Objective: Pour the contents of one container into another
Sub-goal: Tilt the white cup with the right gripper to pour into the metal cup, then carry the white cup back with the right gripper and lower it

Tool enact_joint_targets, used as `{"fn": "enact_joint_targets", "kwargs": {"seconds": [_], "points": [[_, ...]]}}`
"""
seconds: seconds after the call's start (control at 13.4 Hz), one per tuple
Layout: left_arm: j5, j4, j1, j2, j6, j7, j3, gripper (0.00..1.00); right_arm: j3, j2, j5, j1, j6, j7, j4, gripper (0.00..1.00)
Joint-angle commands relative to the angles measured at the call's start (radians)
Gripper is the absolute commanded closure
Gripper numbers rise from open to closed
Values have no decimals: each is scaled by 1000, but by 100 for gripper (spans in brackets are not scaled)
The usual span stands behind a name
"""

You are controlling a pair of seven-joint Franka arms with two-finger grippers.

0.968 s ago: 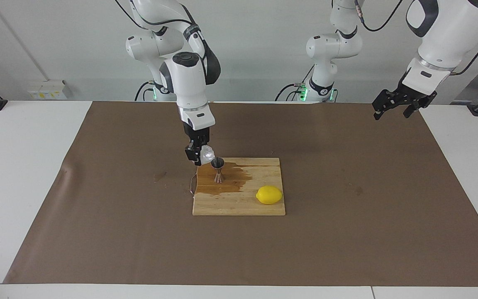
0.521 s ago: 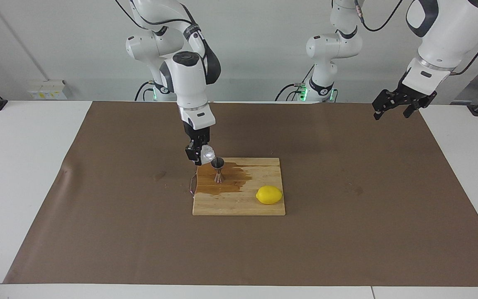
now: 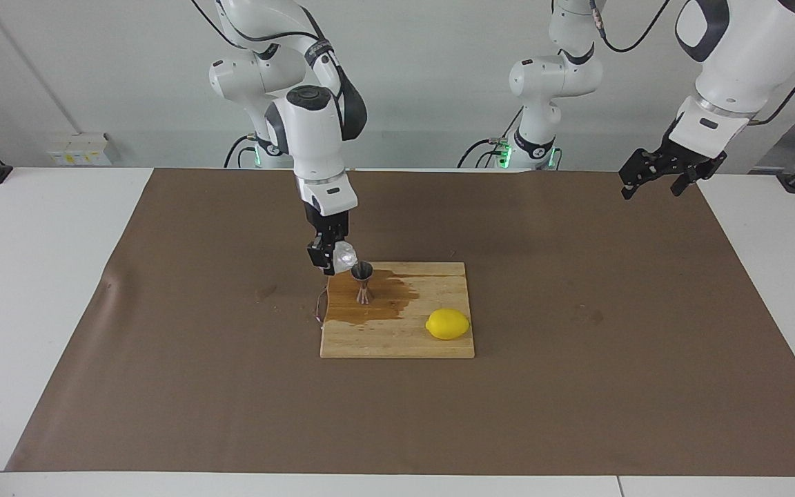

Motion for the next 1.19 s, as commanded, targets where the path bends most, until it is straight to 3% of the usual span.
{"fn": "enact_joint_targets", "kwargs": {"seconds": [0.0,0.3,0.6,1.12], "points": [[-2,-28,16,-27,0,-8,-11,0,3,-21,112,-24,0,-122,-1,78],[-2,-28,16,-27,0,-8,-11,0,5,-34,287,-87,20,-316,-1,78],[-2,-28,16,-27,0,-8,-11,0,3,-35,566,-217,-3,-663,-10,78],[-2,-28,16,-27,0,-8,-11,0,2,20,835,-434,-83,-1080,-65,78]]}}
